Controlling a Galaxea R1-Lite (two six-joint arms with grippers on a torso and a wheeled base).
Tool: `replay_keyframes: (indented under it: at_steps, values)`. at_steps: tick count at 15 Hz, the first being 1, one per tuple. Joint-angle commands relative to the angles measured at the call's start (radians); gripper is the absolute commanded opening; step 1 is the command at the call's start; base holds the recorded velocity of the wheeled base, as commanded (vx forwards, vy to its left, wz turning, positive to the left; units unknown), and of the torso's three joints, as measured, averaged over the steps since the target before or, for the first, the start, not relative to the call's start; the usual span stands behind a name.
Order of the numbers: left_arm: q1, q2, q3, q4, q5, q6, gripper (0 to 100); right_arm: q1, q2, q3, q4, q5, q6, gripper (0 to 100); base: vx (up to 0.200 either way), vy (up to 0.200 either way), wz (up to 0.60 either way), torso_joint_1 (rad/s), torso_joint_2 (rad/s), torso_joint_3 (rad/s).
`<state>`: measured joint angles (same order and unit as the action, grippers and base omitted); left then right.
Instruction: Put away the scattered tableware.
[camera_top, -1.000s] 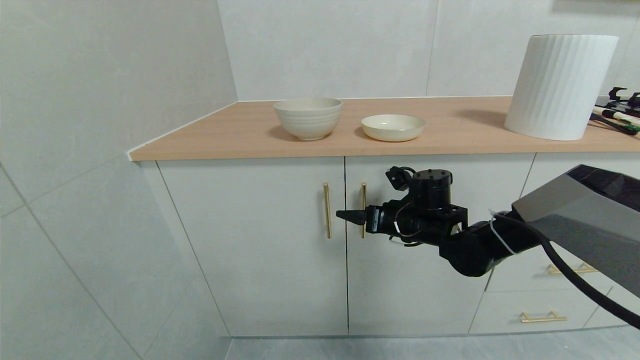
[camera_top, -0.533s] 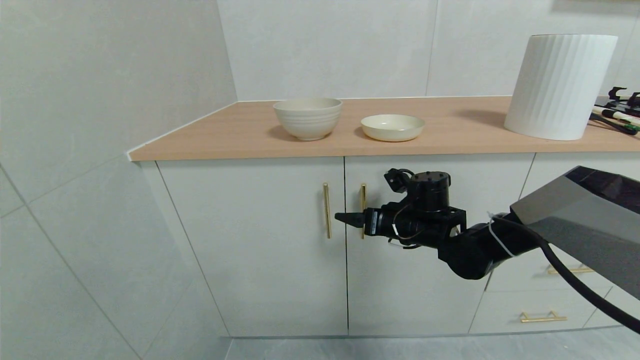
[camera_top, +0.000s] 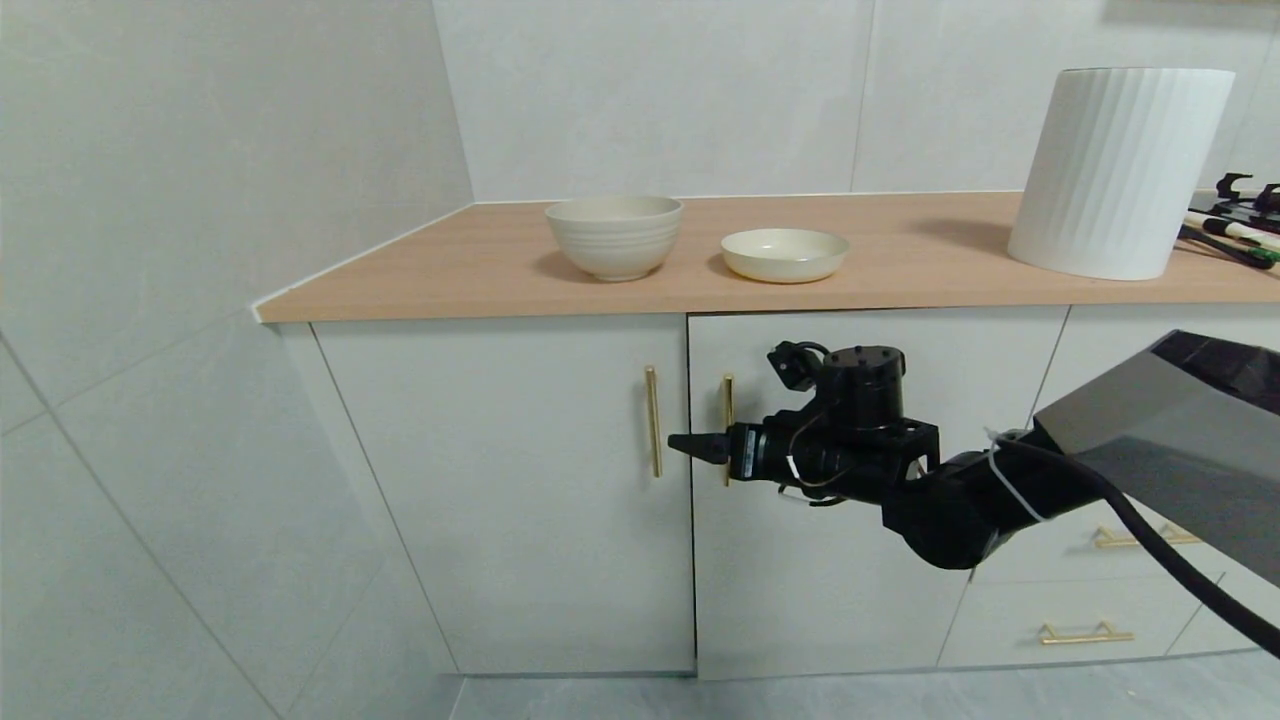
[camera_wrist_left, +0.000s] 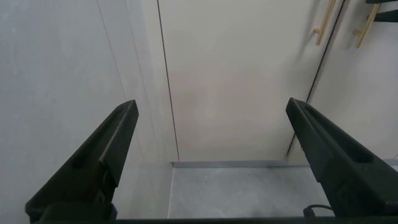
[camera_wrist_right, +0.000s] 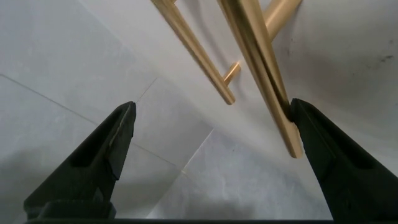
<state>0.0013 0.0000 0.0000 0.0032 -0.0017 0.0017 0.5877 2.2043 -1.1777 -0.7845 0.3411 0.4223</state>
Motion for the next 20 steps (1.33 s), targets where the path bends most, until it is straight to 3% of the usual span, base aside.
replay_keyframes:
  at_steps: [1,7,14,16,20]
  values:
    - [0.000,0.000,0.000,0.000,0.000,0.000,100,0.008,-0.034,0.021,-0.002,0.006,0.000,100,0.000,0.000,0.00,0.000,0.00,0.000]
    - [0.000,0.000,0.000,0.000,0.000,0.000,100,0.054,-0.087,0.087,-0.002,0.006,-0.005,100,0.000,0.000,0.00,0.000,0.00,0.000]
    - [0.000,0.000,0.000,0.000,0.000,0.000,100,0.075,-0.244,0.296,-0.002,0.006,-0.004,100,0.000,0.000,0.00,0.000,0.00,0.000]
    - [0.000,0.000,0.000,0.000,0.000,0.000,100,0.084,-0.316,0.400,-0.006,0.006,-0.002,100,0.000,0.000,0.00,0.000,0.00,0.000]
    - [0.000,0.000,0.000,0.000,0.000,0.000,100,0.104,-0.425,0.653,-0.213,0.007,-0.002,100,0.000,0.000,0.00,0.000,0.00,0.000]
